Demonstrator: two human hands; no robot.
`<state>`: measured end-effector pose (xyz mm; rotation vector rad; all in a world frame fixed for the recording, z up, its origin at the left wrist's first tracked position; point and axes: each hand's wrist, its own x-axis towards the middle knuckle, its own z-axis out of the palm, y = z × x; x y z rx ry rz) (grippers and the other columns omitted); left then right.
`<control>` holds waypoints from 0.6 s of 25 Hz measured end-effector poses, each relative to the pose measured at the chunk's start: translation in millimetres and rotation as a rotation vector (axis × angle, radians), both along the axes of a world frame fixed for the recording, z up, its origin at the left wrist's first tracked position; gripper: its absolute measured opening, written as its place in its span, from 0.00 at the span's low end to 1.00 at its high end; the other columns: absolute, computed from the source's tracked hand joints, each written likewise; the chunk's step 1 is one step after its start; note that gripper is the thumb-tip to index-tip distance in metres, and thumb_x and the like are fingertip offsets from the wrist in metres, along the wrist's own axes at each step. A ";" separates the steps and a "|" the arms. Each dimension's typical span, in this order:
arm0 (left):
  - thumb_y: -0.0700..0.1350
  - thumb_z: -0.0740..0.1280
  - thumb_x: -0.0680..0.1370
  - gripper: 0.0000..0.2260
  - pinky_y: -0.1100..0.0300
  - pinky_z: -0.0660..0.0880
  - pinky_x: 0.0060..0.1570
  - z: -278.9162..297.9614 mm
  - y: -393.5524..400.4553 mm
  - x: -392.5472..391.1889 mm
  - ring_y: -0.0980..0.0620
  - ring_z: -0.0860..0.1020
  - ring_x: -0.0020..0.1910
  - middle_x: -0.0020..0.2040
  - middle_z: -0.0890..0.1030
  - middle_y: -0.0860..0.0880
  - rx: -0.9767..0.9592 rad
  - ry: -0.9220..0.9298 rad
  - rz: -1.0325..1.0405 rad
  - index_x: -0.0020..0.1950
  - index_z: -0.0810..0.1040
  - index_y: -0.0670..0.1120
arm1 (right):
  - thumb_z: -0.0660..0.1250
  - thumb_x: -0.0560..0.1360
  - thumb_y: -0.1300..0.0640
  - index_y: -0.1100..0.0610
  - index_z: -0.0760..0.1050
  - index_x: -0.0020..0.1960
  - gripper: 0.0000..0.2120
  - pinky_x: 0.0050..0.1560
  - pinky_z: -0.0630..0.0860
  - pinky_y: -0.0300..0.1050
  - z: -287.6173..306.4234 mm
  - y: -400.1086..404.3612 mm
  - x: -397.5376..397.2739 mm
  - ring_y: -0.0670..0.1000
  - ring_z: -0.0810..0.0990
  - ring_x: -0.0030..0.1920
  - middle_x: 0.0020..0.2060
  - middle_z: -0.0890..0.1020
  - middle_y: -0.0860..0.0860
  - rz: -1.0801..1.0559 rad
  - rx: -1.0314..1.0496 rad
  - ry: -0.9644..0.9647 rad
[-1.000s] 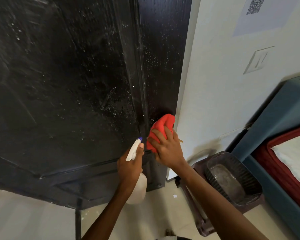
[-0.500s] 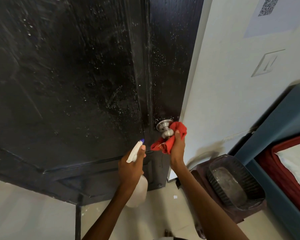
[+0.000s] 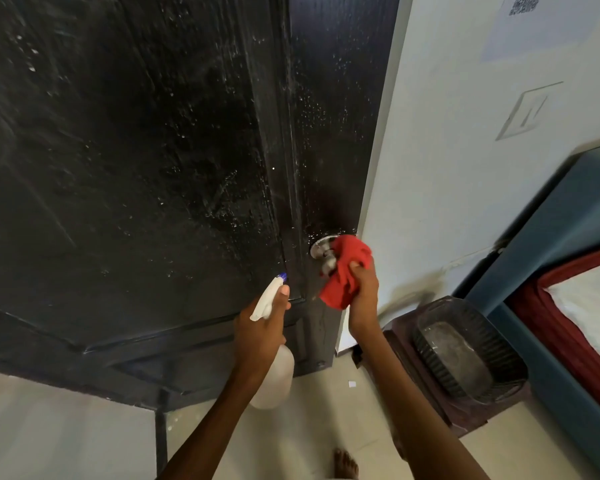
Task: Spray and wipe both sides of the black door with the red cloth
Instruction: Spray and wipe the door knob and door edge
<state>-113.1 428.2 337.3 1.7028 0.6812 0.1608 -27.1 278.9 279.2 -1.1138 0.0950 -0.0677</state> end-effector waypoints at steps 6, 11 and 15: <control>0.52 0.70 0.78 0.13 0.72 0.71 0.26 1.0 -0.4 8.8 0.53 0.76 0.28 0.43 0.85 0.45 0.010 -0.057 -0.018 0.52 0.85 0.43 | 0.70 0.76 0.54 0.48 0.66 0.75 0.29 0.71 0.70 0.46 -43.4 -19.5 10.5 0.55 0.65 0.74 0.76 0.63 0.55 -0.033 -1.113 -0.606; 0.53 0.70 0.78 0.09 0.73 0.70 0.25 1.5 2.5 10.4 0.53 0.76 0.30 0.35 0.79 0.49 -0.030 -0.001 -0.009 0.44 0.81 0.49 | 0.67 0.75 0.52 0.46 0.62 0.73 0.28 0.63 0.77 0.39 -40.6 -14.3 6.1 0.40 0.70 0.67 0.68 0.68 0.47 -0.078 -0.660 -0.288; 0.52 0.70 0.79 0.10 0.73 0.70 0.25 1.3 2.2 9.8 0.54 0.75 0.28 0.31 0.77 0.51 -0.011 0.003 -0.049 0.45 0.82 0.46 | 0.65 0.82 0.60 0.49 0.66 0.72 0.20 0.66 0.78 0.56 -44.0 -7.5 14.1 0.43 0.79 0.59 0.62 0.77 0.47 -0.157 -0.379 0.006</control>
